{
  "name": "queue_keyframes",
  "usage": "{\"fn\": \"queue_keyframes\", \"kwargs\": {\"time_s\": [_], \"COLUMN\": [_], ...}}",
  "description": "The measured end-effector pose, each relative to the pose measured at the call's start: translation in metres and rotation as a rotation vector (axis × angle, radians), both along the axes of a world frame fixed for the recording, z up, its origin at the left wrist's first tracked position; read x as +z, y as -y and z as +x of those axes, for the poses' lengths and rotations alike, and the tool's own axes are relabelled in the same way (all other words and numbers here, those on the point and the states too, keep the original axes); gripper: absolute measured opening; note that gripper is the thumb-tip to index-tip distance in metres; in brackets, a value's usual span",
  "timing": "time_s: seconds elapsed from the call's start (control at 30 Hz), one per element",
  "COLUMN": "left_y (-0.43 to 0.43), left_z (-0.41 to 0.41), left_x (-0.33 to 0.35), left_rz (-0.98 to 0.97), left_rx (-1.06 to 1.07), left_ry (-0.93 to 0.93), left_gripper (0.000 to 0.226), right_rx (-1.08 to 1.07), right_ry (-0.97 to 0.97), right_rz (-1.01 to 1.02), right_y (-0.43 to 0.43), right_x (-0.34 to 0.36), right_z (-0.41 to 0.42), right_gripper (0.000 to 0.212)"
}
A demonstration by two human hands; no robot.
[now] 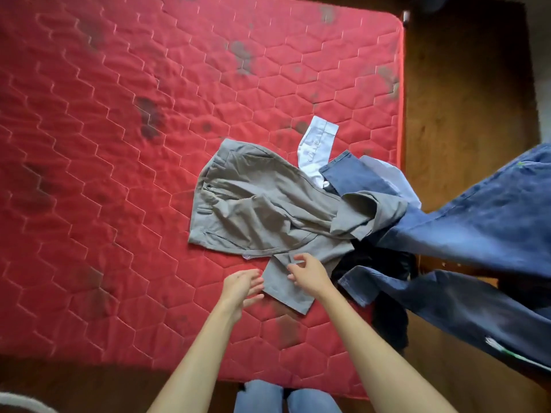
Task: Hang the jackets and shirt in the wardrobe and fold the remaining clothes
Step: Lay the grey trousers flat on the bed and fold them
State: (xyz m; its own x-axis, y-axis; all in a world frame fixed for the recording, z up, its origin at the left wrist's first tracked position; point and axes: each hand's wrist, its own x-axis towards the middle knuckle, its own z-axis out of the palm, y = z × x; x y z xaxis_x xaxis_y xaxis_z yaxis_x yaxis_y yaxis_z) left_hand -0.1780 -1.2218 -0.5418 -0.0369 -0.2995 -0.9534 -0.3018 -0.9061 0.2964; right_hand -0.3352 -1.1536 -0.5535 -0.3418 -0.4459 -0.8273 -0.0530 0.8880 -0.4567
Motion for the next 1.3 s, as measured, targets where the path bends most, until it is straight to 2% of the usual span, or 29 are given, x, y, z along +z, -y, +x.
{"fn": "queue_keyframes", "kwargs": {"time_s": [0.13, 0.27, 0.33, 0.43, 0.5, 0.53, 0.63, 0.8, 0.93, 1.0, 1.07, 1.1, 1.2, 1.3], "left_y": [0.023, 0.052, 0.066, 0.085, 0.093, 0.093, 0.090, 0.095, 0.100, 0.106, 0.113, 0.115, 0.115, 0.113], "left_z": [-0.016, -0.032, -0.039, -0.040, -0.036, -0.033, -0.026, -0.016, -0.011, -0.007, -0.002, 0.000, 0.003, 0.004], "left_x": [-0.068, -0.135, -0.165, -0.204, -0.222, -0.228, -0.236, -0.232, -0.235, -0.238, -0.239, -0.237, -0.227, -0.194], "left_rz": [0.087, 0.132, 0.153, 0.181, 0.203, 0.204, 0.220, 0.221, 0.038, -0.031, -0.019, -0.009, 0.010, 0.029], "left_rx": [0.149, 0.287, 0.361, 0.521, 0.605, 0.614, 0.613, 0.559, 0.529, 0.585, 0.642, 0.647, 0.626, 0.596], "left_ry": [0.006, -0.007, -0.010, 0.000, 0.031, 0.041, 0.063, 0.048, 0.189, 0.127, -0.029, -0.093, -0.166, -0.236], "left_gripper": [0.012, 0.038, 0.047, 0.055, 0.054, 0.046, 0.025, 0.027, 0.031, 0.037, 0.040, 0.037, 0.041, 0.041], "right_rx": [-0.020, 0.028, 0.051, 0.079, 0.082, 0.085, 0.160, 0.139, 0.165, 0.115, 0.104, 0.110, 0.091, 0.112], "right_ry": [-0.037, -0.226, -0.250, -0.225, -0.292, -0.321, -0.229, -0.194, -0.263, -0.258, -0.277, -0.282, -0.221, -0.131], "right_rz": [0.049, -0.020, -0.067, -0.002, 0.008, -0.011, -0.040, -0.056, -0.058, -0.048, -0.045, -0.046, -0.042, -0.061], "right_y": [0.035, 0.063, 0.075, 0.090, 0.093, 0.092, 0.082, 0.072, 0.090, 0.102, 0.107, 0.108, 0.101, 0.086], "right_x": [-0.067, -0.123, -0.148, -0.178, -0.194, -0.200, -0.205, -0.196, -0.201, -0.209, -0.217, -0.217, -0.213, -0.187], "right_z": [-0.005, -0.014, -0.018, -0.028, -0.035, -0.038, -0.037, -0.028, -0.030, -0.029, -0.027, -0.026, -0.024, -0.023], "right_gripper": [0.051, 0.053, 0.065, 0.079, 0.073, 0.066, 0.056, 0.040, 0.051, 0.036, 0.013, 0.009, 0.018, 0.015]}}
